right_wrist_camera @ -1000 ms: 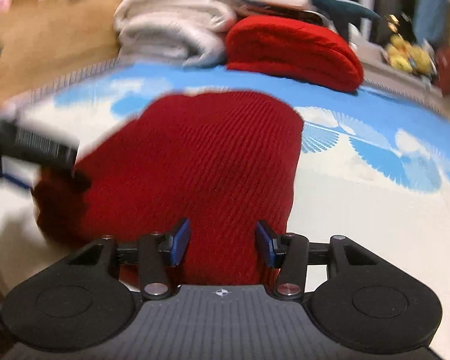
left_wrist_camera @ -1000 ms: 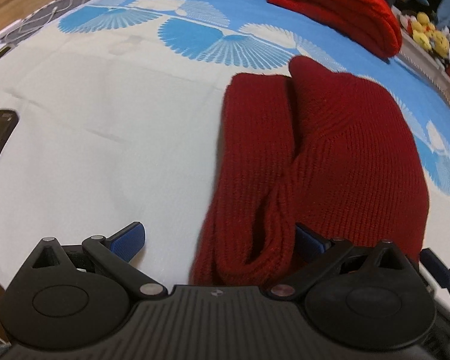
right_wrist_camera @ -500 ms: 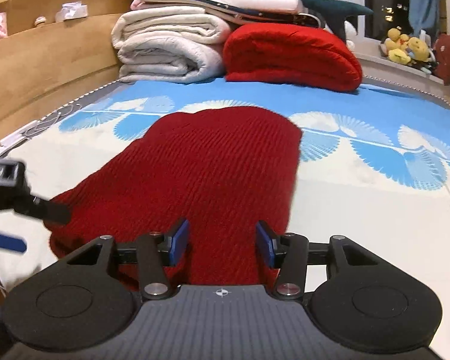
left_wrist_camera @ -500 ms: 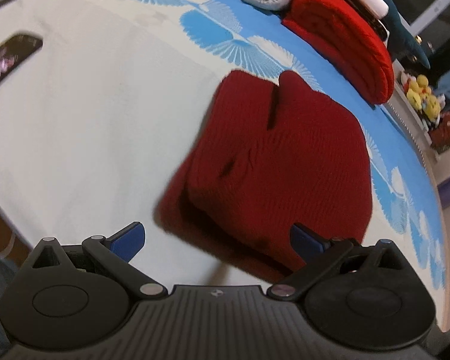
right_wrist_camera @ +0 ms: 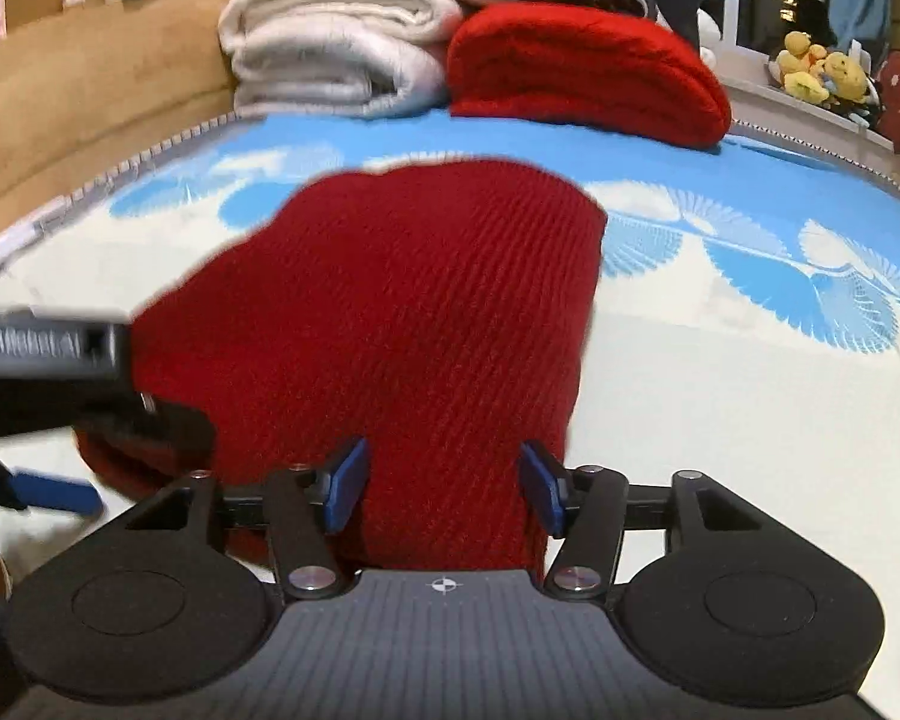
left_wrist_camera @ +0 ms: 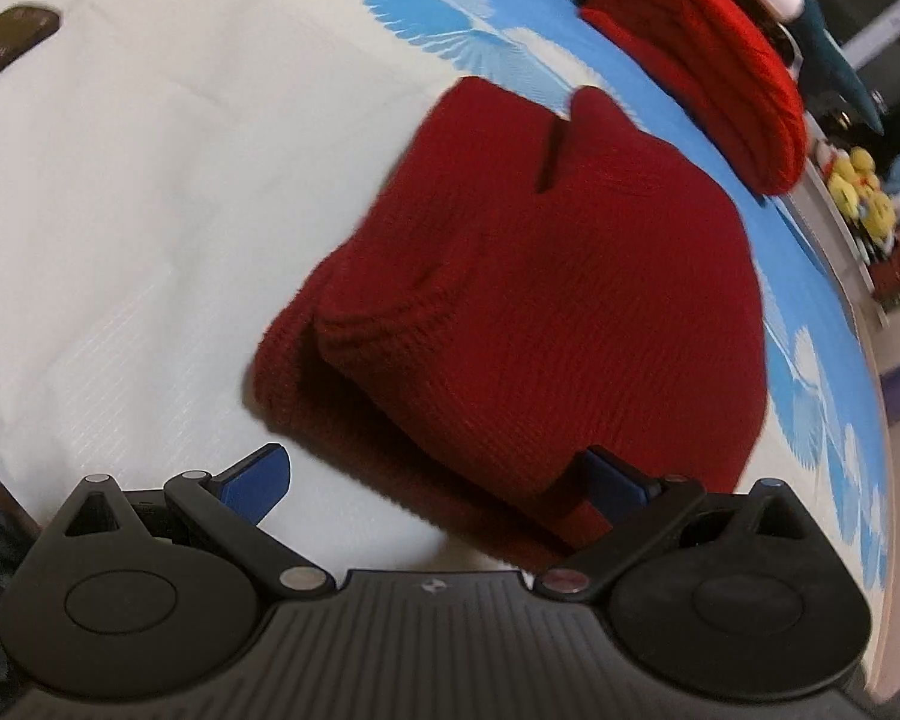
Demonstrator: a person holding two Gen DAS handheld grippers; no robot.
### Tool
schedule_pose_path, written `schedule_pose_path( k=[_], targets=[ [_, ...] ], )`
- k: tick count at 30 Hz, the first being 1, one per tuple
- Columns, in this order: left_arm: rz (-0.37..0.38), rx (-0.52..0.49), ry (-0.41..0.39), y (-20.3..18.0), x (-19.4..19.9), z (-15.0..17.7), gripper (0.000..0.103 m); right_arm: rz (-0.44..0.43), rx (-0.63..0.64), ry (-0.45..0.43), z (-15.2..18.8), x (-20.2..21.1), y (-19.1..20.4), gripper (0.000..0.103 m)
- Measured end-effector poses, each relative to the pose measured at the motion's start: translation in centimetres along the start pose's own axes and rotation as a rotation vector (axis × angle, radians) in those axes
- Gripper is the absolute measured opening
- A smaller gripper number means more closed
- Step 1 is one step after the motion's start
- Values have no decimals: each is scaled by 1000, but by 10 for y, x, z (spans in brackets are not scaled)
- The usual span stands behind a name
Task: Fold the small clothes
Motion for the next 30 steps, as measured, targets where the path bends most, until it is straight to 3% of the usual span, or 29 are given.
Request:
schedule_pose_path(
  k=[3,7,10,13,17,20,23,26,30],
  targets=[
    [-4,70,-16,11,-2,-8,103,30,44,-18,1,1,5,63],
    [-22,121,-46,20,2,-15,103,5,-23,-74,-14,15,-3,64],
    [-32,135,-51,22,1,-17,103,15,18,16,2,-4,-4,66],
    [-30,140,-48,23,1,-20,103,21,16,2,3,-5,-4,68],
    [-32,143,-44,25,2,-22,103,-6,-88,-51,-15,10,-18,69],
    [-35,149,-39,26,1,-22,103,-27,-57,68,3,-12,-17,71],
    [-32,163,-36,27,-2,-26,103,-28,-112,64,2,-11,-20,72],
    [-35,159,-39,27,-2,-25,103,-10,-160,-22,-13,0,-29,72],
    [-36,160,-35,27,-3,-25,103,-45,-153,86,4,-21,-23,73]
  ],
)
Point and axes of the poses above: each gripper's, at about its wrist camera, not at the fingertips, and x roughly against the way its jaws point, y to its left, z to its underside, the point moved 10 cm from there along -x, roughly the way its jaws point, and after that the axes turned 3 degrees about z, right-handed, at the moved point
